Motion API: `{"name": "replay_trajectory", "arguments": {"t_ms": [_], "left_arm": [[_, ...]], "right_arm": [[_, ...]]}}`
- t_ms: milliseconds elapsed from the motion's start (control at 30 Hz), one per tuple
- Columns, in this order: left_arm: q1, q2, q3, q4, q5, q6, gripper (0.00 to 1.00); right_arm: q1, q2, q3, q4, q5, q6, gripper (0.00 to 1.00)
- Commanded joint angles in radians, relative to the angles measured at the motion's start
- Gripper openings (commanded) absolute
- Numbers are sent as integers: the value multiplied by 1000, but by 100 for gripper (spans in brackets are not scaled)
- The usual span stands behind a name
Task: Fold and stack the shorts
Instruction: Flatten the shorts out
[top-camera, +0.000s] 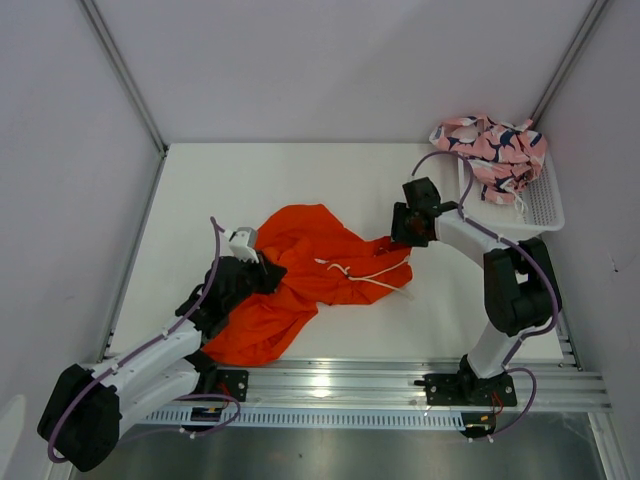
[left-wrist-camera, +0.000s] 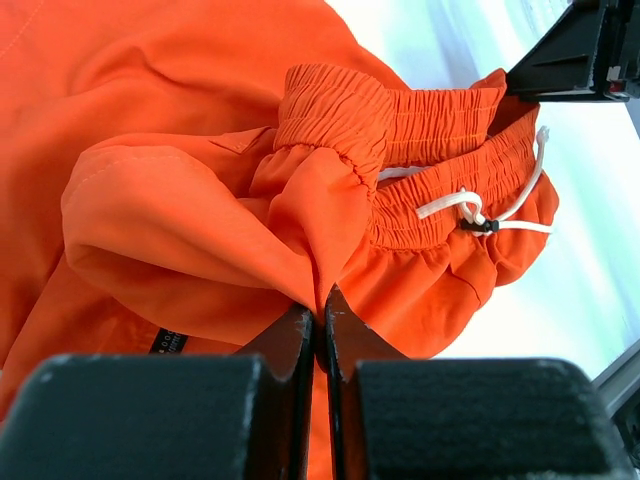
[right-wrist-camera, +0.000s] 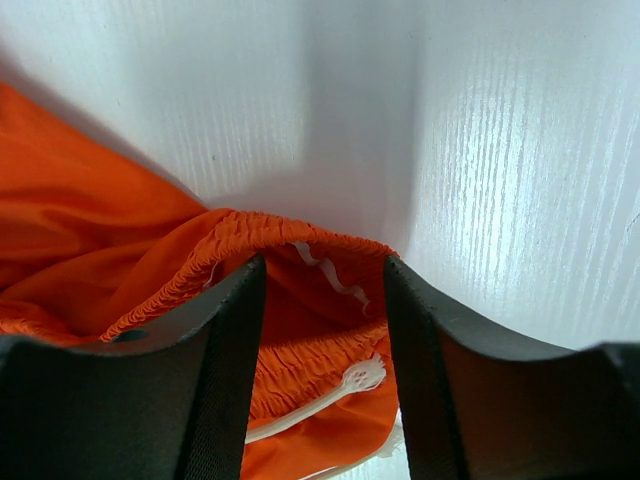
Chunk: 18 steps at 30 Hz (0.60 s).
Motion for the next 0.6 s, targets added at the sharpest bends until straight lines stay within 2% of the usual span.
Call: {"name": "replay_trajectory", "arguments": {"t_ms": [0, 400, 567], "left_arm": [[-2, -13, -12, 25, -16, 16, 6], [-2, -9, -23, 49, -13, 16, 6], [0, -1, -23, 52, -11, 16, 6]], "right_arm": [[-11, -57, 31, -8, 27, -19, 54], [-32, -74, 38, -34, -7, -39, 55], [-55, -38, 31, -44, -120, -60, 50]]}}
